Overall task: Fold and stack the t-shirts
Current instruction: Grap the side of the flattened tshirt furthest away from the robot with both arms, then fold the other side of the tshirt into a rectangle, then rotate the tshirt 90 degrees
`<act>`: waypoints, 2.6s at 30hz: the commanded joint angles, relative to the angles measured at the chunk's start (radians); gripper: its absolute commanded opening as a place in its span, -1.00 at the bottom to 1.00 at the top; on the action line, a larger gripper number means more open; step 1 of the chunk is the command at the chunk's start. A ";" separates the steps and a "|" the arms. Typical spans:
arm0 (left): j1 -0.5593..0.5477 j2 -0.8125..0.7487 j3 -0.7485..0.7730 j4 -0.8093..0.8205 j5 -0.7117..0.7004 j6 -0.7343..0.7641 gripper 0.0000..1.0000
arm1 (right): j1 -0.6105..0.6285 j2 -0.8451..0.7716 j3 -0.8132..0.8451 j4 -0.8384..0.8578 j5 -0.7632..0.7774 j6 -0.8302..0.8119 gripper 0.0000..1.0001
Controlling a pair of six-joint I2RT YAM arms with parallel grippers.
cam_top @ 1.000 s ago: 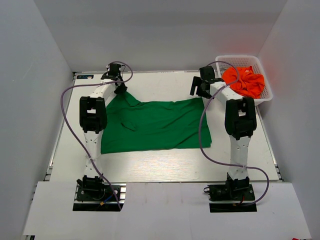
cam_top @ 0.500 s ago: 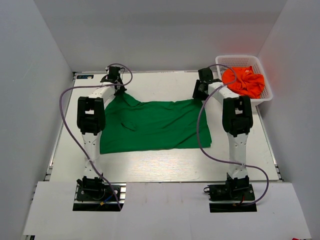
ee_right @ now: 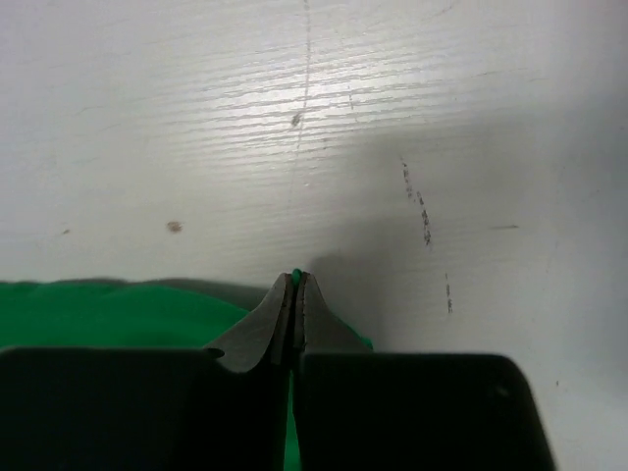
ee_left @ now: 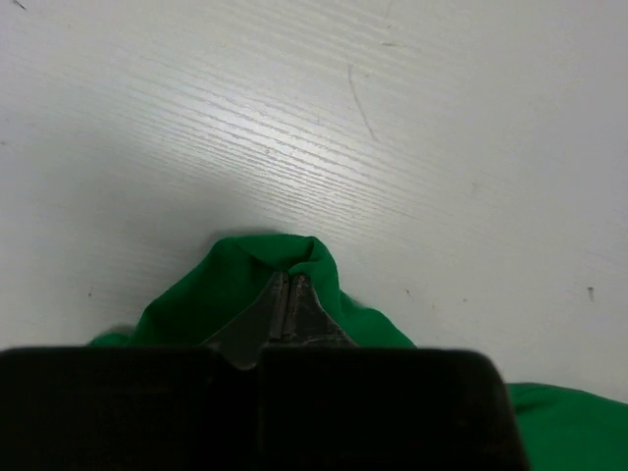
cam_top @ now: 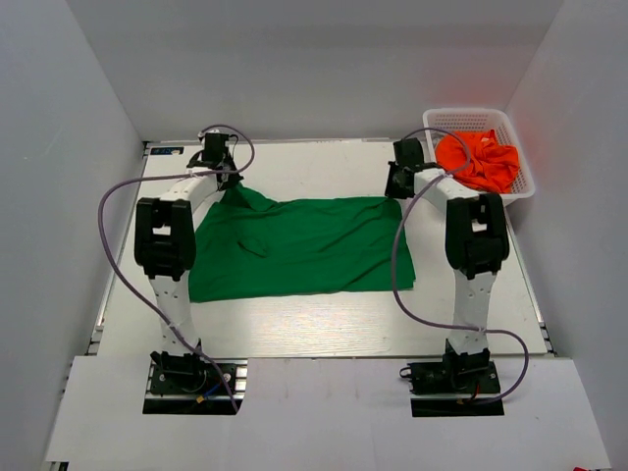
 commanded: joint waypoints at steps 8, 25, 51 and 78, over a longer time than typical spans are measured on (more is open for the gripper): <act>-0.022 -0.318 -0.226 0.022 -0.045 -0.077 -1.00 | 0.004 -0.264 -0.237 0.216 -0.031 -0.040 -1.00; -0.022 -0.877 -0.749 -0.090 -0.097 -0.237 -1.00 | 0.004 -0.480 -0.426 0.209 0.005 -0.023 -1.00; -0.022 -1.053 -0.903 -0.316 -0.073 -0.476 1.00 | 0.010 -0.810 -0.800 0.153 0.030 0.110 0.61; -0.041 0.301 0.267 -0.211 0.145 -0.249 1.00 | 0.426 -0.603 -0.946 0.101 -0.333 0.112 0.81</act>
